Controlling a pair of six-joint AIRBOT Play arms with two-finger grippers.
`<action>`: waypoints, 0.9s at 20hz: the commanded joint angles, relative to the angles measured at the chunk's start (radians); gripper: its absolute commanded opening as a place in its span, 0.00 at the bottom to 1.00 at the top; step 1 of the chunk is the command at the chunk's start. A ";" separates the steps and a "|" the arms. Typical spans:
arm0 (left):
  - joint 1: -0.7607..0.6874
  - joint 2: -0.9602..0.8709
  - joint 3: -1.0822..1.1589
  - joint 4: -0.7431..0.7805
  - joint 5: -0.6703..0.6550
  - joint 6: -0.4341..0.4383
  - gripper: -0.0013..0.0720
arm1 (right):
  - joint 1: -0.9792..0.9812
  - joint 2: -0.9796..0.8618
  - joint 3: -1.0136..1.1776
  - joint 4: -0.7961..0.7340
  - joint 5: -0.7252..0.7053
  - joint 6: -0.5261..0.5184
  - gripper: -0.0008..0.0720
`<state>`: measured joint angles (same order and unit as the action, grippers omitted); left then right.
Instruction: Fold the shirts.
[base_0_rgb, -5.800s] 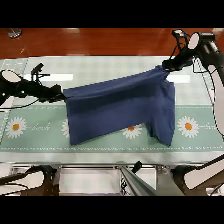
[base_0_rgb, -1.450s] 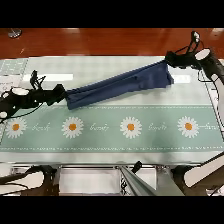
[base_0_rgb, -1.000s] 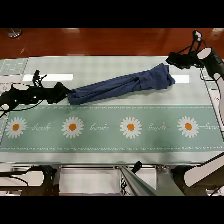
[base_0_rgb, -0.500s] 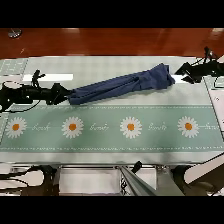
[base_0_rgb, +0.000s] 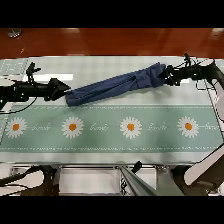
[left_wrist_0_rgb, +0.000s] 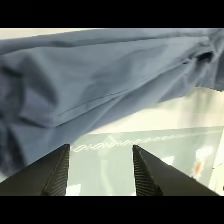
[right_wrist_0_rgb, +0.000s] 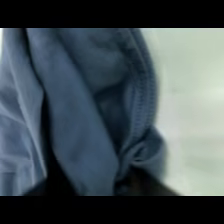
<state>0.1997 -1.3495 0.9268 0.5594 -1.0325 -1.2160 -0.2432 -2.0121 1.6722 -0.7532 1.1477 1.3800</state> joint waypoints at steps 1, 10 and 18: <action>-0.001 0.010 0.001 -0.037 -0.001 0.000 0.66 | 0.039 0.005 0.001 0.039 -0.002 -0.029 0.04; -0.116 0.011 0.001 -0.195 0.027 0.053 0.41 | 0.040 0.304 0.001 -0.045 0.139 -0.115 0.04; -0.532 0.004 0.001 -0.202 0.361 0.051 0.12 | 0.168 0.488 0.001 -0.324 0.362 -0.039 0.04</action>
<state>-0.1932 -1.3418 0.9268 0.3656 -0.8207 -1.1660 -0.1390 -1.5803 1.6726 -0.9417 1.4181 1.3144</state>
